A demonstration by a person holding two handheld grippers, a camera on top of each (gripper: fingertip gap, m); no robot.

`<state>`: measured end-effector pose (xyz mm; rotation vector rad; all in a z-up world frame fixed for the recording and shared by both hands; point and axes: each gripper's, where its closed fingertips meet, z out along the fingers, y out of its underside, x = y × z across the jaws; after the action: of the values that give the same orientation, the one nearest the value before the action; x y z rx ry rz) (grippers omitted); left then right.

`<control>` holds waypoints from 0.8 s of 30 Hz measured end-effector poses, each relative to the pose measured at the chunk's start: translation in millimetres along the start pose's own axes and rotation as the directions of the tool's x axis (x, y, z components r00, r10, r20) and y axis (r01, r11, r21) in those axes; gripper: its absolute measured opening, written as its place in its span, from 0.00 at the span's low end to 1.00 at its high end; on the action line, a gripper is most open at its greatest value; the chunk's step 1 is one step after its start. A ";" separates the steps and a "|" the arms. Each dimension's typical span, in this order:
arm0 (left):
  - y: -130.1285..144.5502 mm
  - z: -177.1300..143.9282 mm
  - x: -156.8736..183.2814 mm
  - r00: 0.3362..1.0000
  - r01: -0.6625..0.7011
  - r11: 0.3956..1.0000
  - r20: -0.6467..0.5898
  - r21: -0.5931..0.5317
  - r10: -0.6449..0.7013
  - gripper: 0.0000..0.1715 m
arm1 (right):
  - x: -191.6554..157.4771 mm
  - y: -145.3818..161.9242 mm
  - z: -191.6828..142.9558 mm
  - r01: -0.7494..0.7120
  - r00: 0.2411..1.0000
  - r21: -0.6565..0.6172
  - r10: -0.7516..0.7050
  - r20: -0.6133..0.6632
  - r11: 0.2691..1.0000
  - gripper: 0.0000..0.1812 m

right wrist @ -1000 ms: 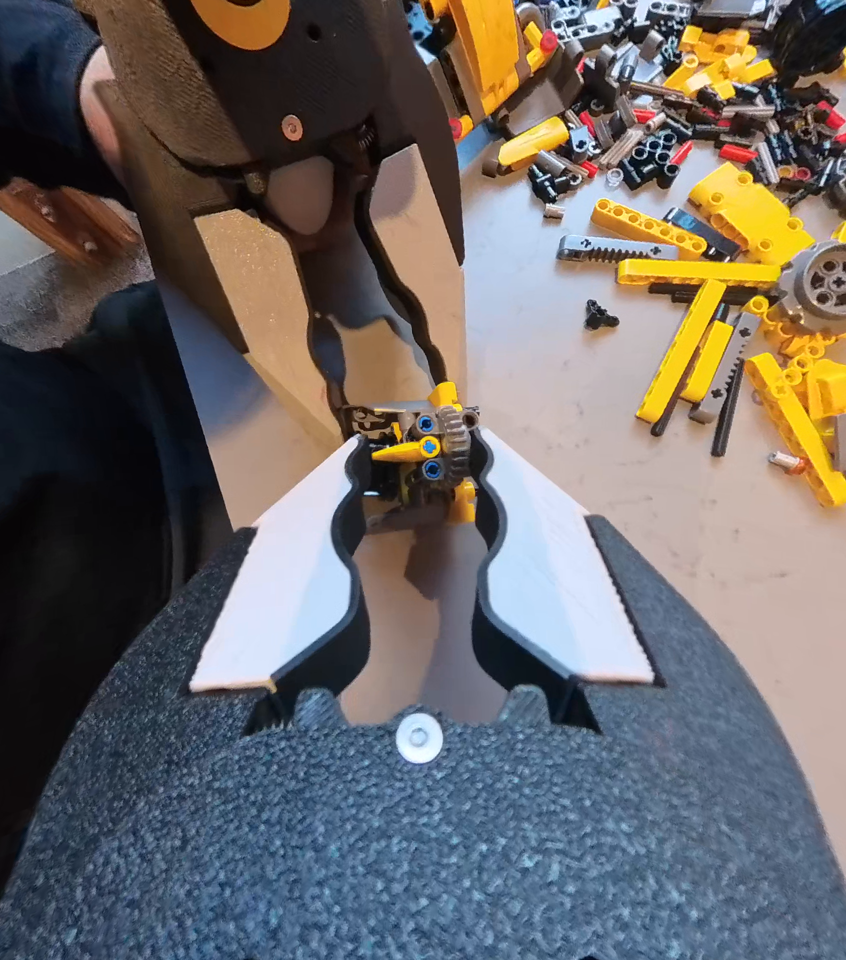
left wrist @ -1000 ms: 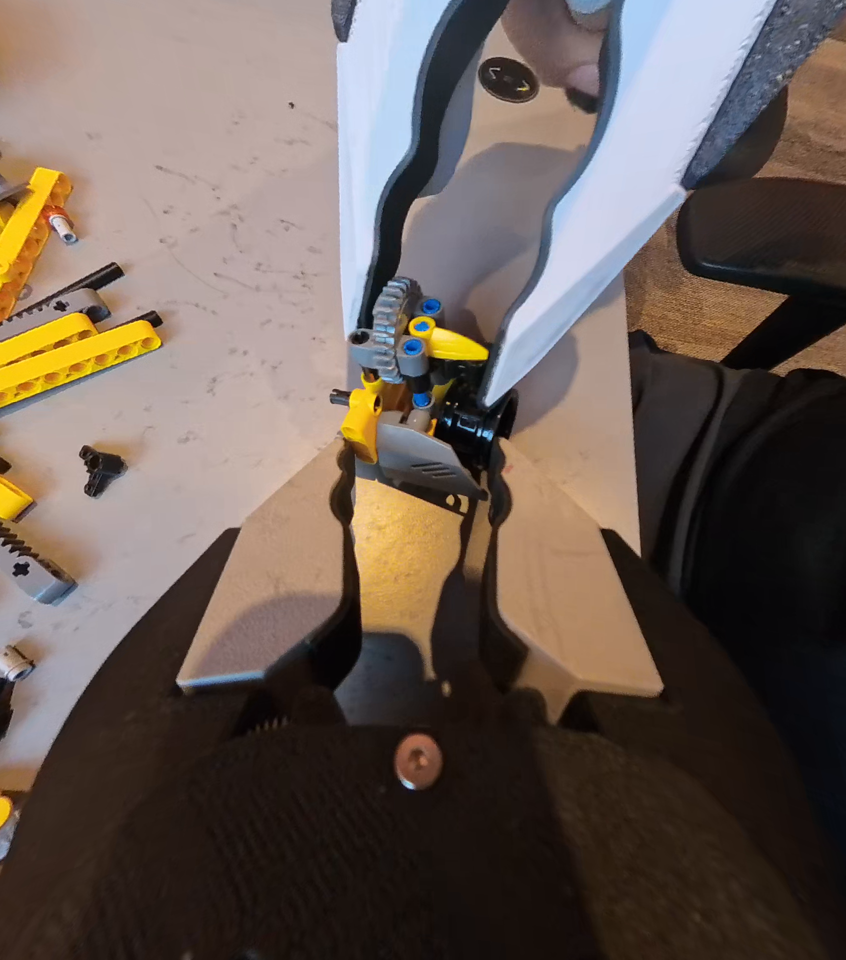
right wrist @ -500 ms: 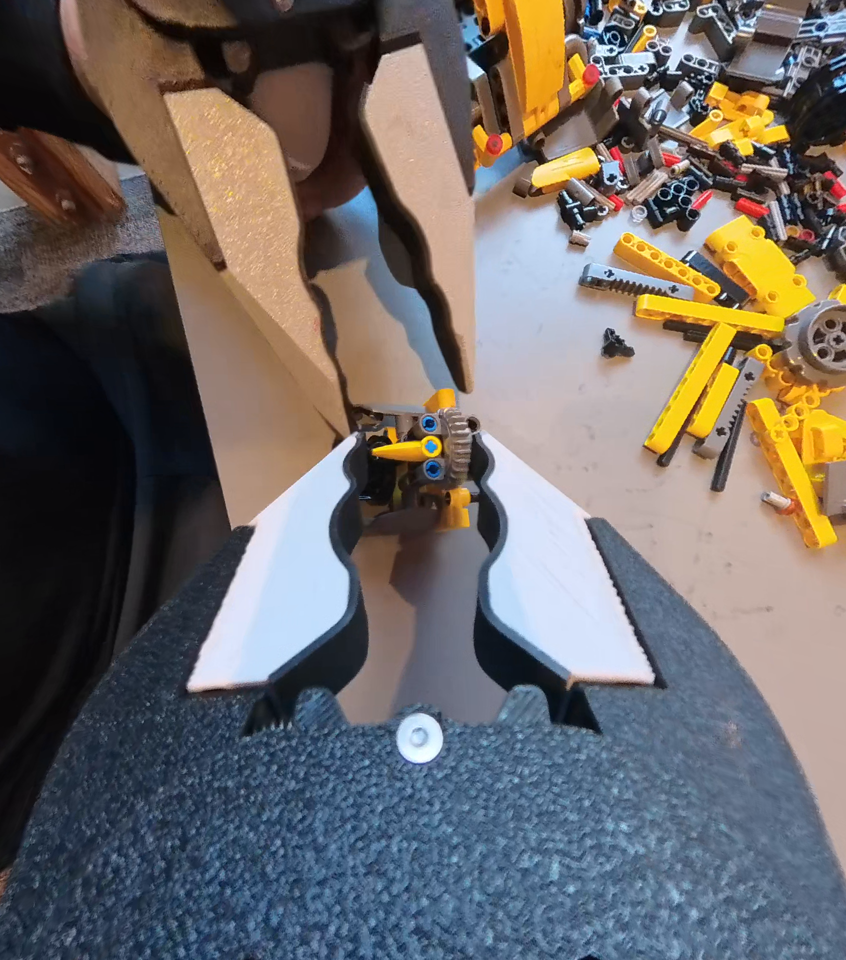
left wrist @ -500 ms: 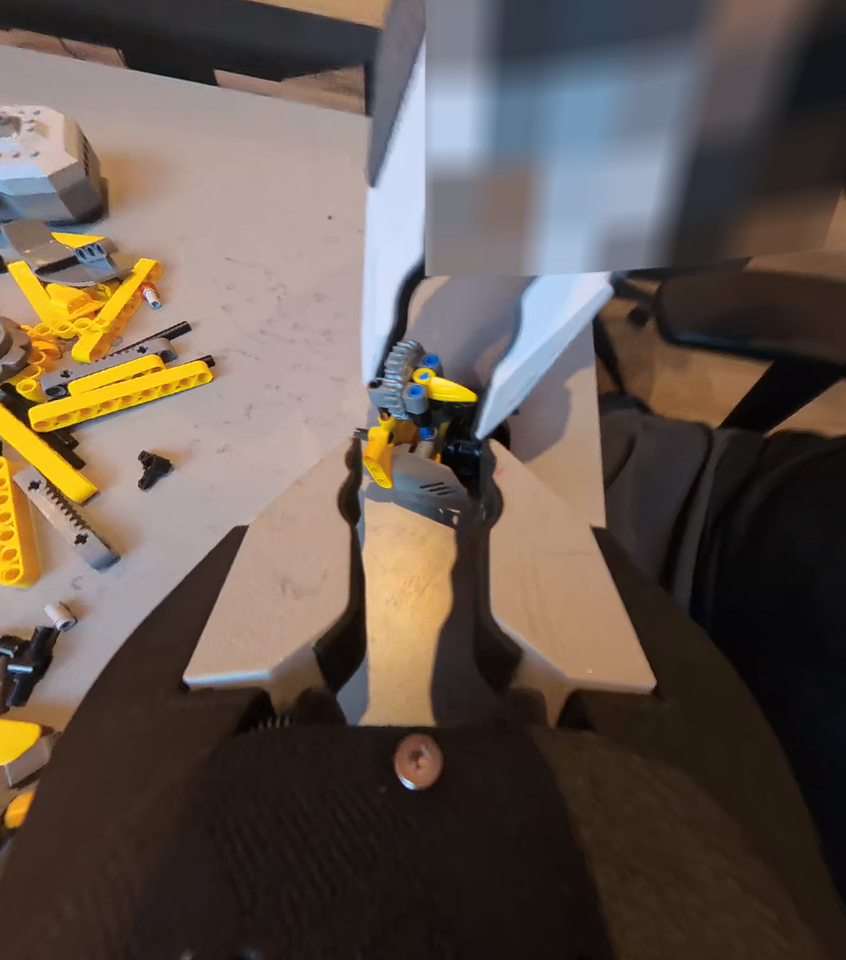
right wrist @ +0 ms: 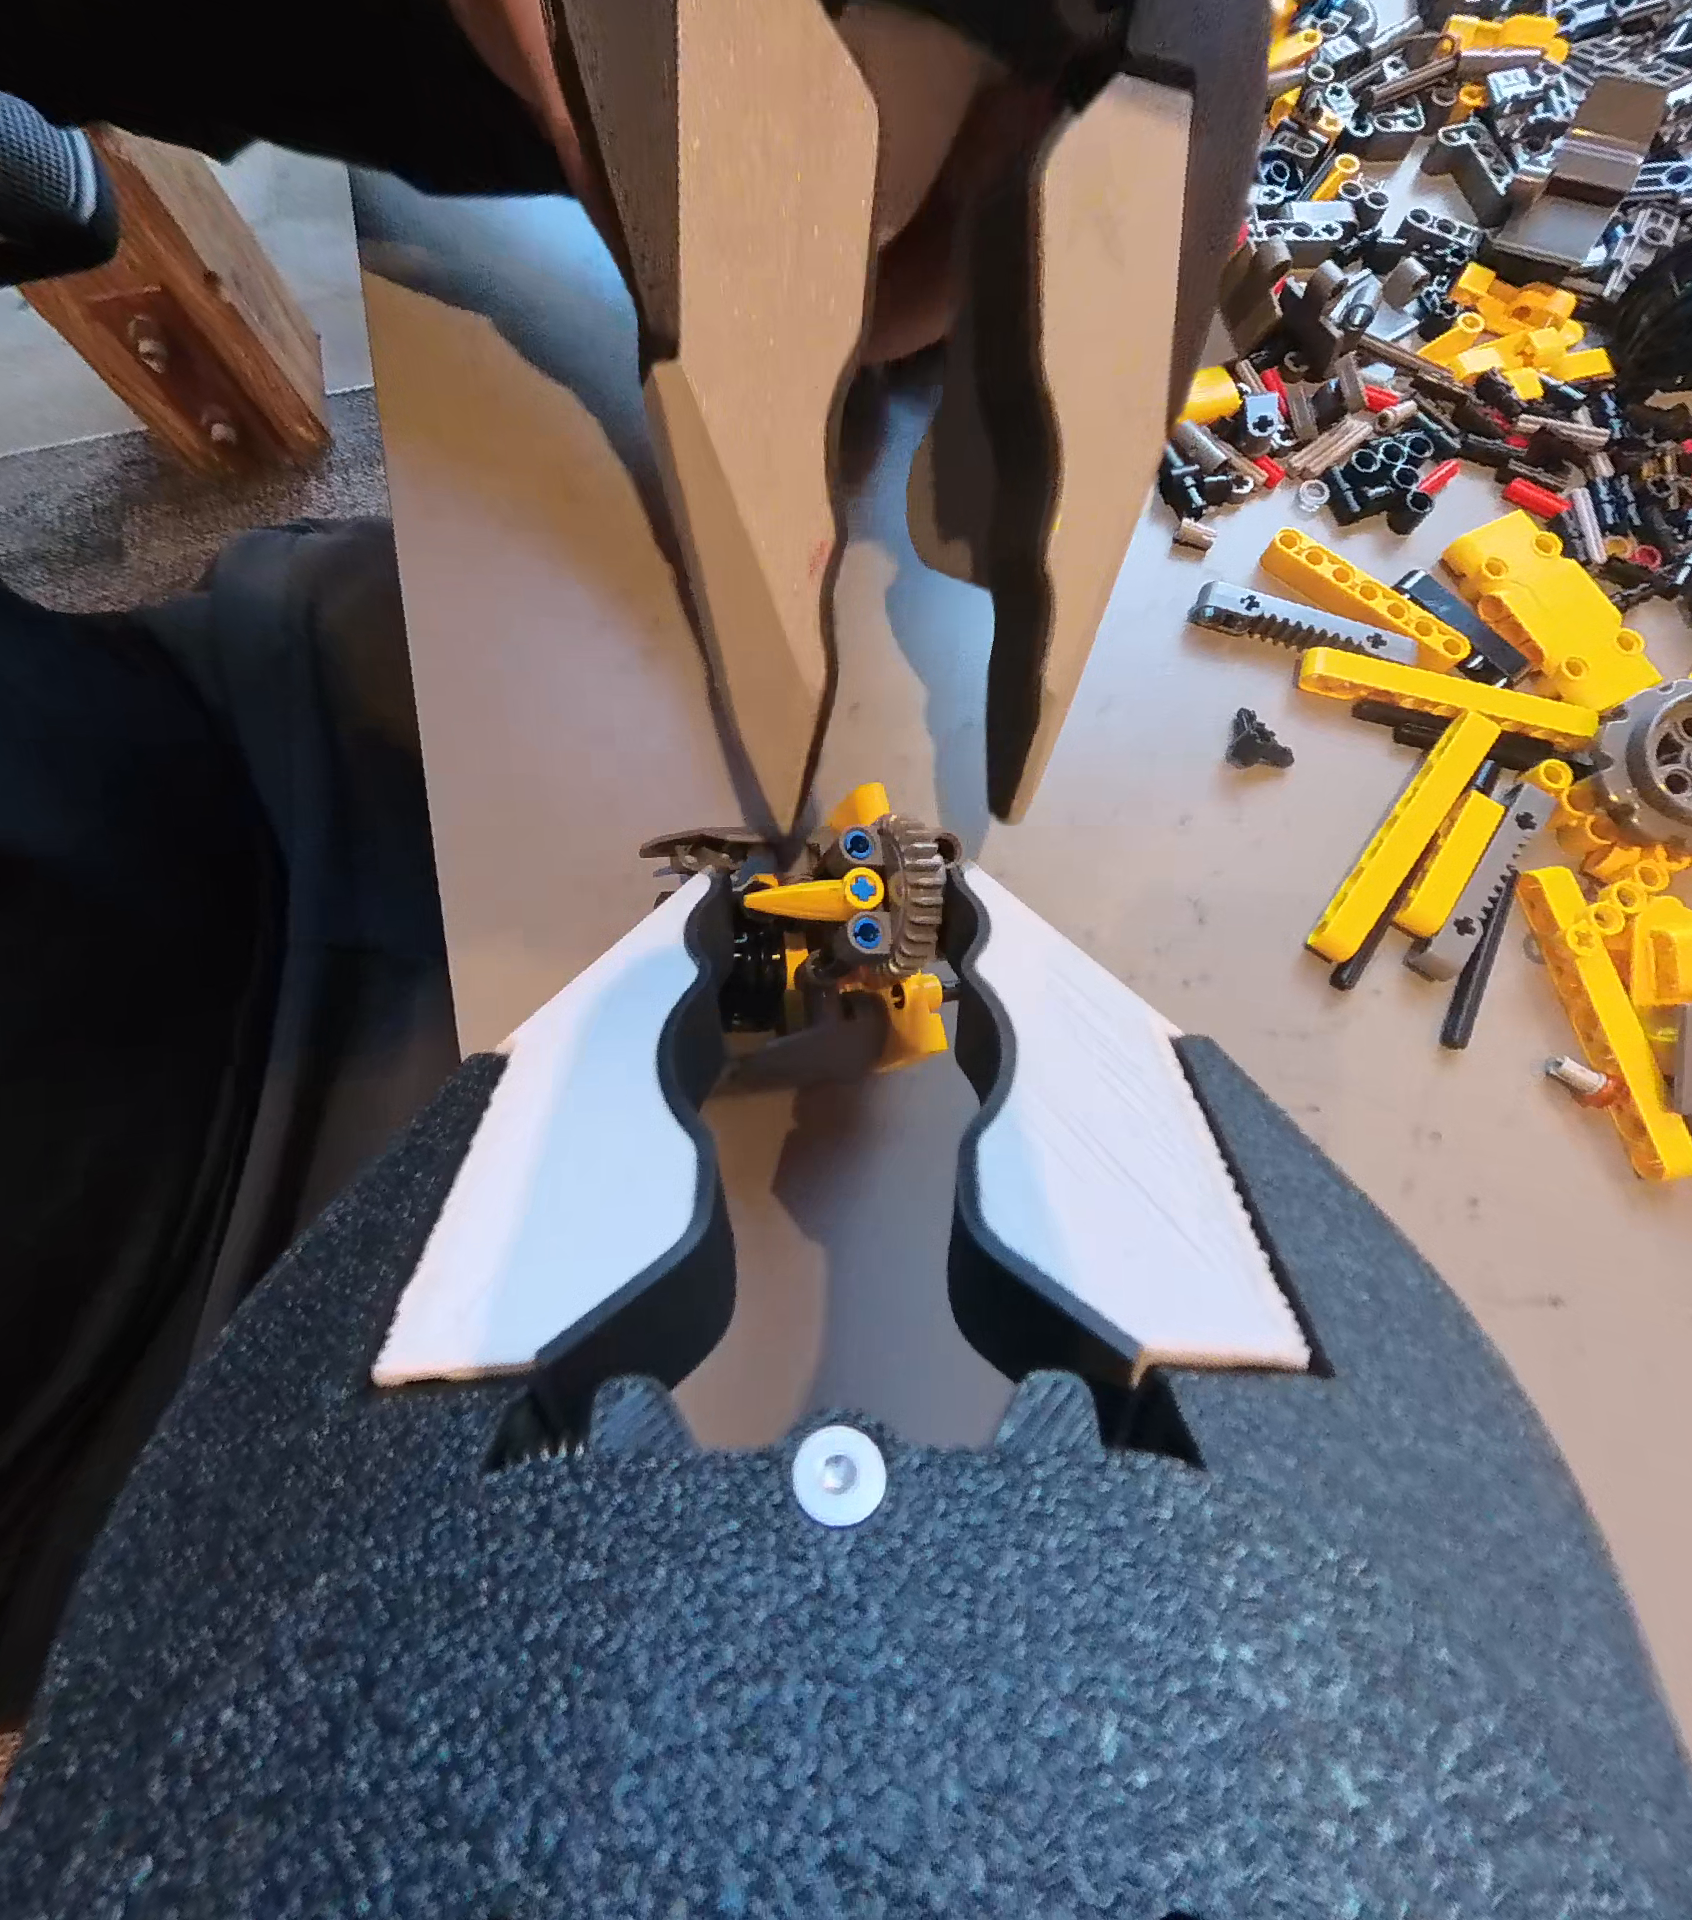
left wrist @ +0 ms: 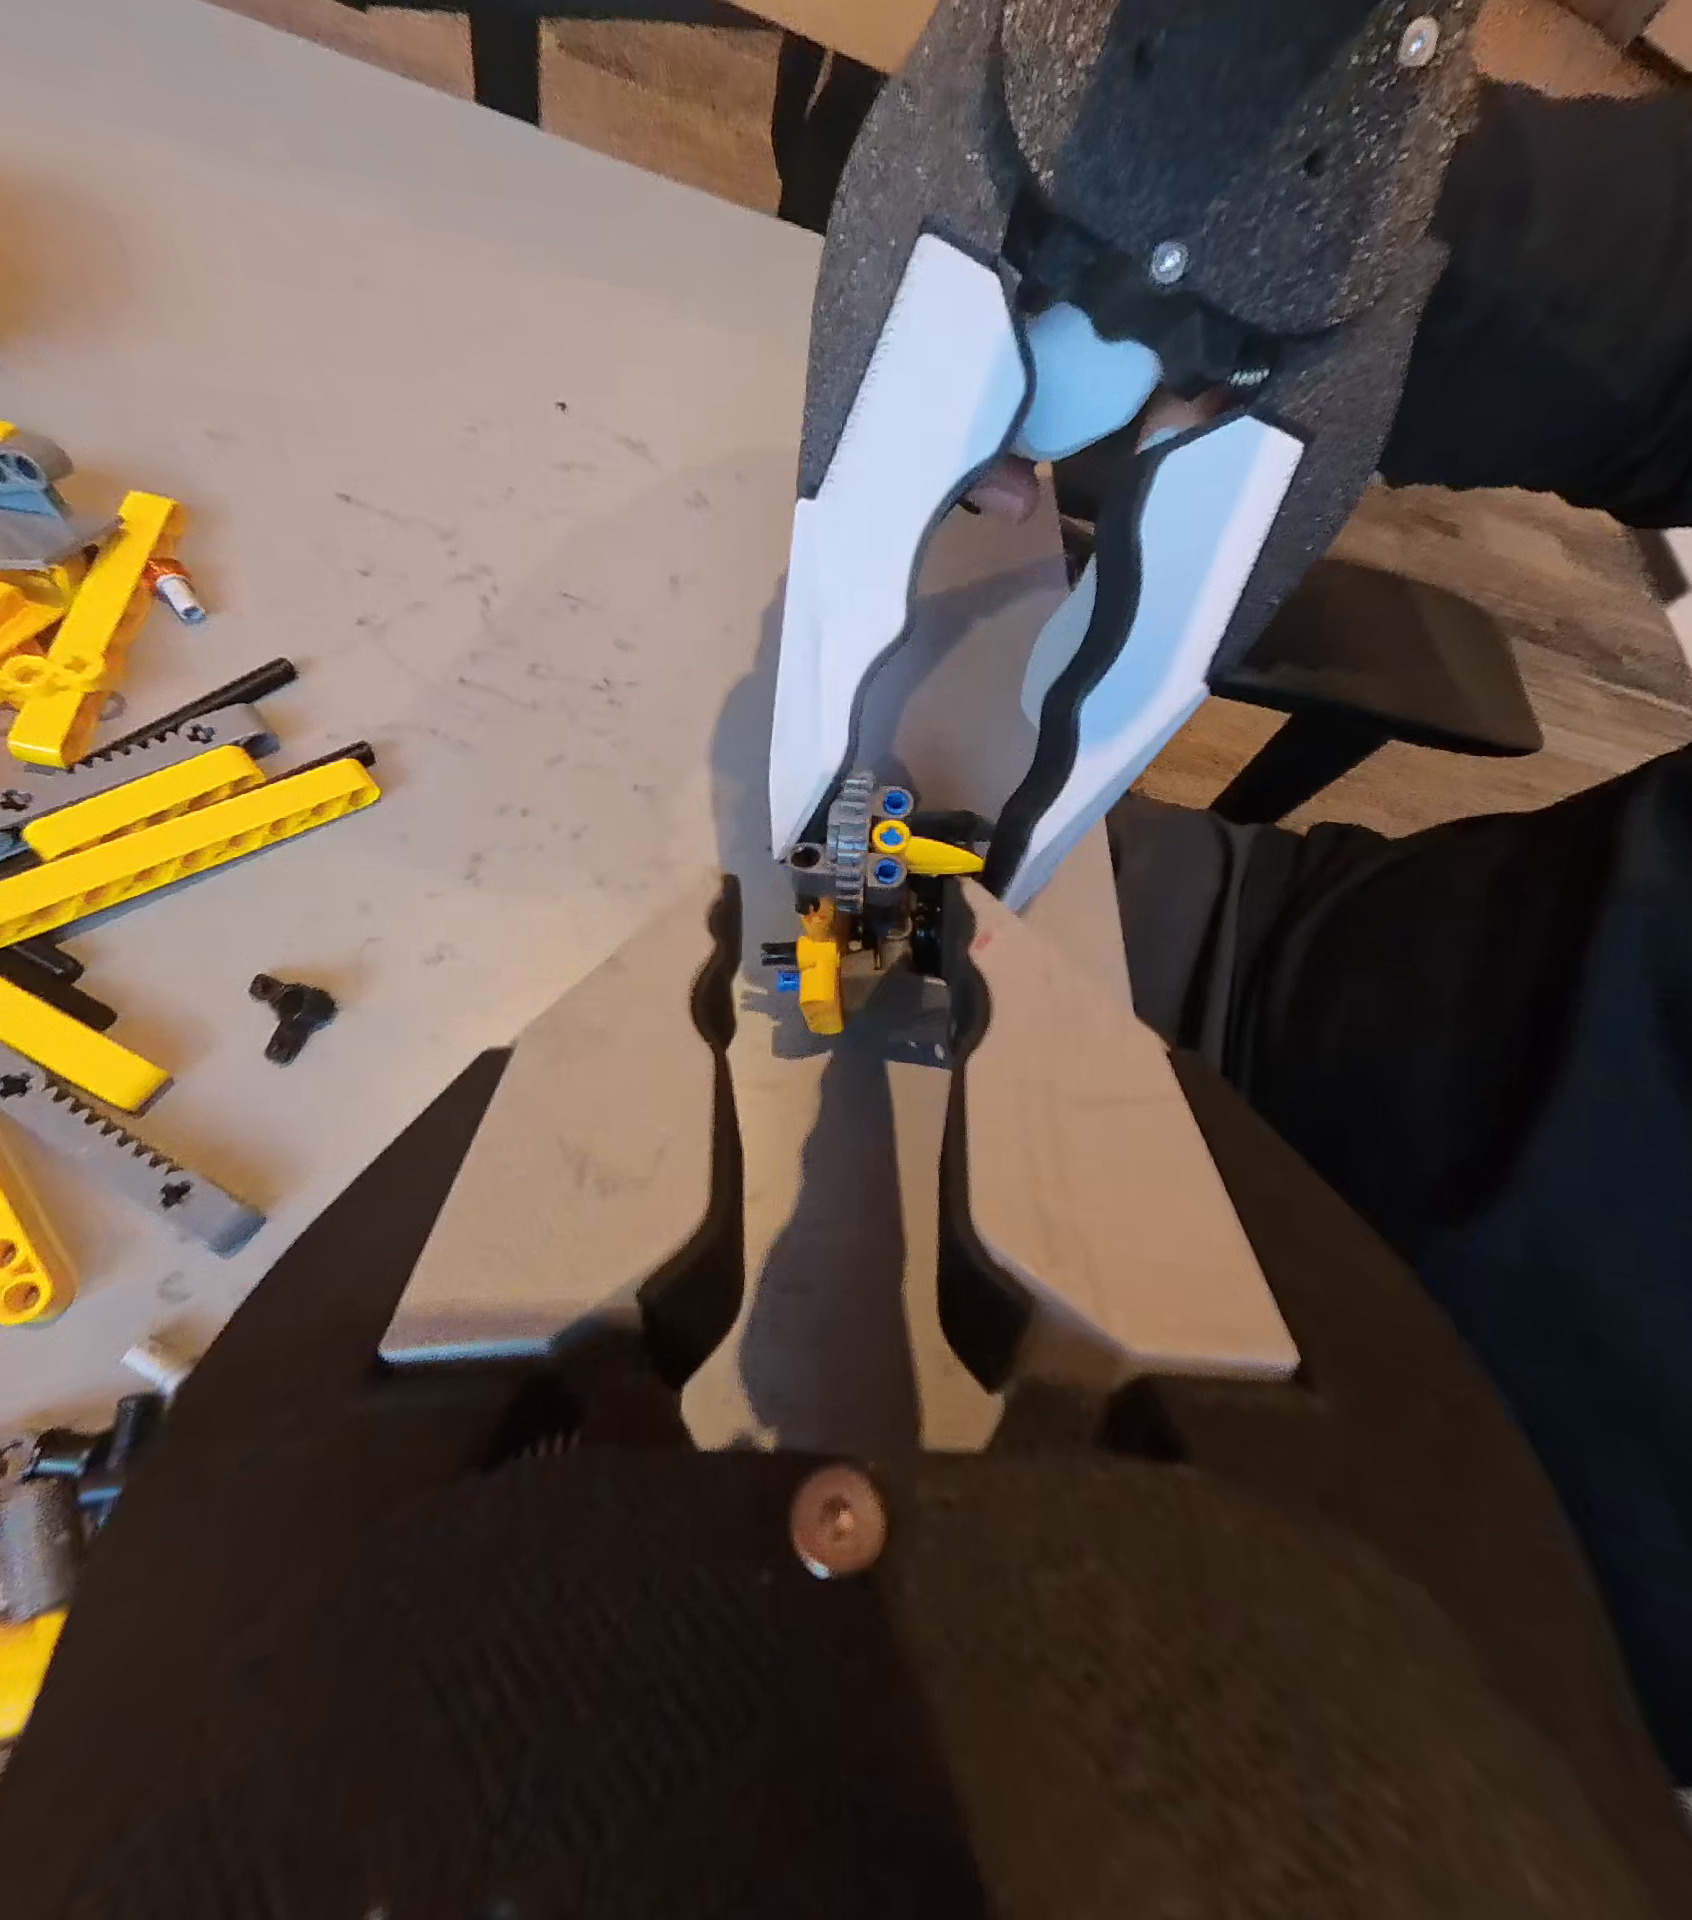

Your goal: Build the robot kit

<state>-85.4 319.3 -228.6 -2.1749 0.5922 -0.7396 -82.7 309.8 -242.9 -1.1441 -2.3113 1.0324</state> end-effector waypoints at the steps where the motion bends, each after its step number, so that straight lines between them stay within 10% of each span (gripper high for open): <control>1: -0.2 2.6 0.3 1.000 -0.005 1.000 0.000 0.001 0.005 0.21 | -0.3 0.0 0.2 0.006 1.000 -0.004 -0.006 -0.001 1.000 0.22; 24: 9.1 8.9 5.5 0.996 -0.045 0.998 0.073 0.031 0.043 0.13 | -8.1 -0.9 2.2 0.055 0.997 -0.054 -0.052 0.062 0.997 0.23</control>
<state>-77.1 314.9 -238.7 -2.1421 0.5851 -0.6403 -79.6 302.0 -243.7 -1.0798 -2.4188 1.0022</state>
